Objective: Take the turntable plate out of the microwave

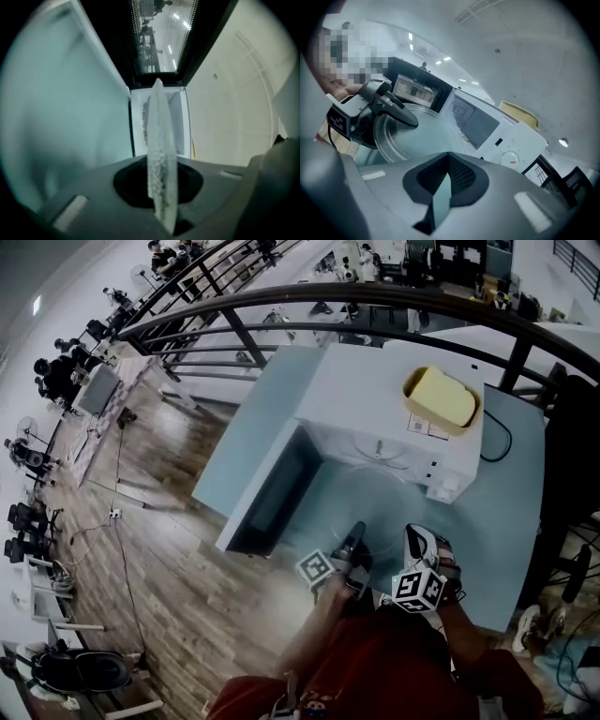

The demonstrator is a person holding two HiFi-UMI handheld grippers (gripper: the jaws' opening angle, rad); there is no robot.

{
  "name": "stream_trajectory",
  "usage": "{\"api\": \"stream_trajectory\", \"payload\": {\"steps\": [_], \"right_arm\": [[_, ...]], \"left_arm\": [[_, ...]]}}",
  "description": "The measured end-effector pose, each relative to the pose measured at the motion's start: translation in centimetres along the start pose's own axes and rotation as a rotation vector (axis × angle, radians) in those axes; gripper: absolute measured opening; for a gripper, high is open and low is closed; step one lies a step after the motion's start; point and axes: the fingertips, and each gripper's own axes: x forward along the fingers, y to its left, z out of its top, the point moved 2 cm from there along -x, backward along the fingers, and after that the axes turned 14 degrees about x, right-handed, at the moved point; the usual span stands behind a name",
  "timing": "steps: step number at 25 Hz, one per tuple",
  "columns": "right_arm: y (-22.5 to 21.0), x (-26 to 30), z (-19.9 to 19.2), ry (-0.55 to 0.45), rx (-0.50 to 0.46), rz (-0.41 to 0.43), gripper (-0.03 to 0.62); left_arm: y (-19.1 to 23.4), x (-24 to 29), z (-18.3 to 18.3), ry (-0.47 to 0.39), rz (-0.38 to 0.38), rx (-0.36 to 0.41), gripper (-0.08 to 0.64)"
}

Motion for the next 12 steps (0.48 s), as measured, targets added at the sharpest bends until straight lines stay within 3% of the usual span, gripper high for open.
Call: {"api": "stream_trajectory", "payload": {"steps": [7, 12], "right_arm": [[-1.5, -1.7, 0.6, -0.028, 0.193, 0.018, -0.002], [-2.2, -1.8, 2.0, -0.052, 0.302, 0.007, -0.002]], "left_arm": [[-2.1, -1.5, -0.3, -0.003, 0.040, 0.035, 0.023], [-3.1, -1.6, 1.2, -0.009, 0.023, 0.024, 0.023]]}}
